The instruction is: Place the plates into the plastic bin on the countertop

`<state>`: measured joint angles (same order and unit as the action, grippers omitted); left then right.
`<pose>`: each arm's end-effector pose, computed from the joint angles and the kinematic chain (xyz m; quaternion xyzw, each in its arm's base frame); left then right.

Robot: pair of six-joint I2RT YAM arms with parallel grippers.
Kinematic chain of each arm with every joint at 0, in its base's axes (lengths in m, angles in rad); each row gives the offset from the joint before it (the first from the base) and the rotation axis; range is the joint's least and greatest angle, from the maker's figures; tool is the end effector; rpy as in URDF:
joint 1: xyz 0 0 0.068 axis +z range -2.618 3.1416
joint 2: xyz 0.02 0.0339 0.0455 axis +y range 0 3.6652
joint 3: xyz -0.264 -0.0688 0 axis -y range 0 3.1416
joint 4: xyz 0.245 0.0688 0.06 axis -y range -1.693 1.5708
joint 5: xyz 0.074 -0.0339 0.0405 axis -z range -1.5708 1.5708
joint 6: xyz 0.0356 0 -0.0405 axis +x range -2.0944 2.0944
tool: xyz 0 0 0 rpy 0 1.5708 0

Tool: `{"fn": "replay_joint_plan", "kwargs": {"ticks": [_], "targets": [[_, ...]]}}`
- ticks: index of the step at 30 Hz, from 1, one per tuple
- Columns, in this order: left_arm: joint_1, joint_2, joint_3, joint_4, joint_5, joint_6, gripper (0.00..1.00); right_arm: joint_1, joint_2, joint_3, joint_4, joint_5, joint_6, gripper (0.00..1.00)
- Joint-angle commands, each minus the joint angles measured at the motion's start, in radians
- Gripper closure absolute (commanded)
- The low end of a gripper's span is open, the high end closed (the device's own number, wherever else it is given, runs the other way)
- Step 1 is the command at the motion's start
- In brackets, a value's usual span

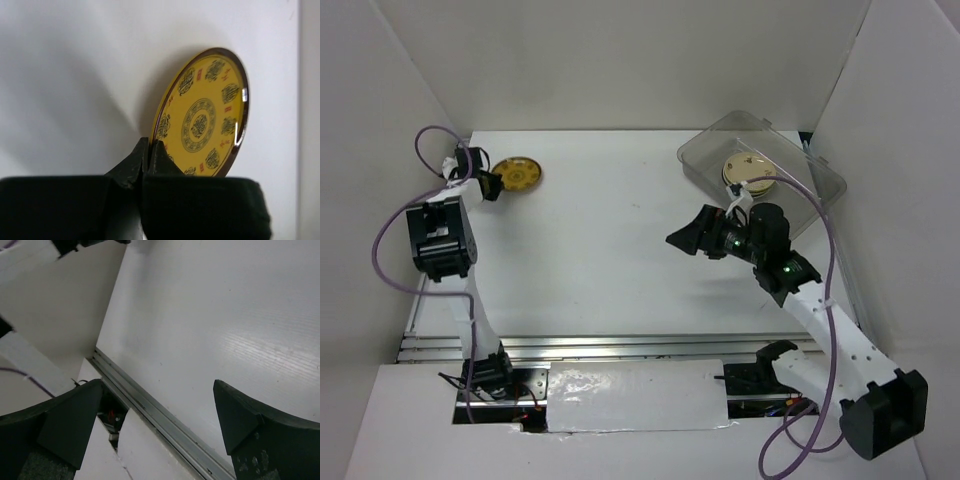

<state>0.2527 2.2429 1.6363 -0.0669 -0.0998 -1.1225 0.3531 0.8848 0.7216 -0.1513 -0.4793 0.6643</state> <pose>0.4885 0.1298 0.1615 -0.5879 0.6817 -0.1418 0.4118 0.1864 0.0862 0.3045 -0.0160 0.7981 0.4458 0.4050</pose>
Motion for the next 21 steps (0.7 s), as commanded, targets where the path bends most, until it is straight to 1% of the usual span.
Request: {"fn": "replay_joint_plan", "kwargs": {"ticks": [1, 2, 3, 4, 5, 6, 7, 8, 10, 11, 13, 15, 16, 17, 19, 20, 21], "targets": [[-0.1, -0.339, -0.249, 0.014, 0.05, 0.142, 1.0, 0.053, 0.087, 0.088, 0.044, 0.074, -0.077, 0.0], [-0.127, -0.389, -0.344, 0.018, 0.064, 0.174, 1.0, 0.063, 0.155, 0.137, 0.035, 0.094, -0.086, 0.0], [-0.154, -0.479, -0.386, 0.006, 0.081, 0.194, 1.0, 0.084, 0.19, 0.168, 0.032, 0.119, -0.092, 0.0], [-0.205, -0.521, -0.417, -0.005, 0.118, 0.214, 1.0, 0.089, 0.222, 0.194, 0.026, 0.123, -0.101, 0.0], [-0.236, -0.557, -0.485, -0.017, 0.133, 0.245, 1.0, 0.093, 0.282, 0.238, 0.027, 0.134, -0.107, 0.0], [-0.242, -0.592, -0.525, -0.019, 0.165, 0.259, 1.0, 0.102, 0.313, 0.258, 0.03, 0.136, -0.108, 0.0], [-0.315, -0.665, -0.562, 0.007, 0.199, 0.268, 1.0, 0.109, 0.334, 0.272, 0.042, 0.128, -0.118, 0.0], [-0.335, -0.695, -0.626, 0.022, 0.286, 0.3, 1.0, 0.109, 0.389, 0.304, 0.042, 0.133, -0.121, 0.0], [-0.371, -0.778, -0.677, 0.051, 0.369, 0.319, 1.0, 0.115, 0.477, 0.364, 0.0, 0.127, -0.132, 0.0], [-0.383, -0.802, -0.725, 0.058, 0.441, 0.326, 1.0, 0.116, 0.502, 0.375, -0.007, 0.122, -0.132, 0.0], [-0.418, -0.864, -0.769, 0.113, 0.509, 0.328, 1.0, 0.119, 0.554, 0.365, 0.022, 0.079, -0.12, 0.0], [-0.449, -0.904, -0.774, 0.101, 0.554, 0.332, 1.0, 0.122, 0.575, 0.343, 0.054, 0.053, -0.106, 0.01], [-0.479, -0.919, -0.783, 0.098, 0.561, 0.331, 1.0, 0.13, 0.597, 0.331, 0.064, 0.062, -0.097, 0.04], [-0.492, -0.934, -0.788, 0.096, 0.561, 0.328, 1.0, 0.136, 0.605, 0.325, 0.061, 0.076, -0.094, 0.04], [-0.518, -0.976, -0.799, 0.099, 0.548, 0.313, 1.0, 0.145, 0.62, 0.303, 0.055, 0.1, -0.082, 0.09], [-0.524, -0.986, -0.8, 0.102, 0.551, 0.308, 1.0, 0.147, 0.618, 0.293, 0.061, 0.1, -0.077, 0.09], [-0.538, -0.994, -0.799, 0.107, 0.557, 0.3, 1.0, 0.149, 0.612, 0.271, 0.076, 0.097, -0.068, 0.14]]}}
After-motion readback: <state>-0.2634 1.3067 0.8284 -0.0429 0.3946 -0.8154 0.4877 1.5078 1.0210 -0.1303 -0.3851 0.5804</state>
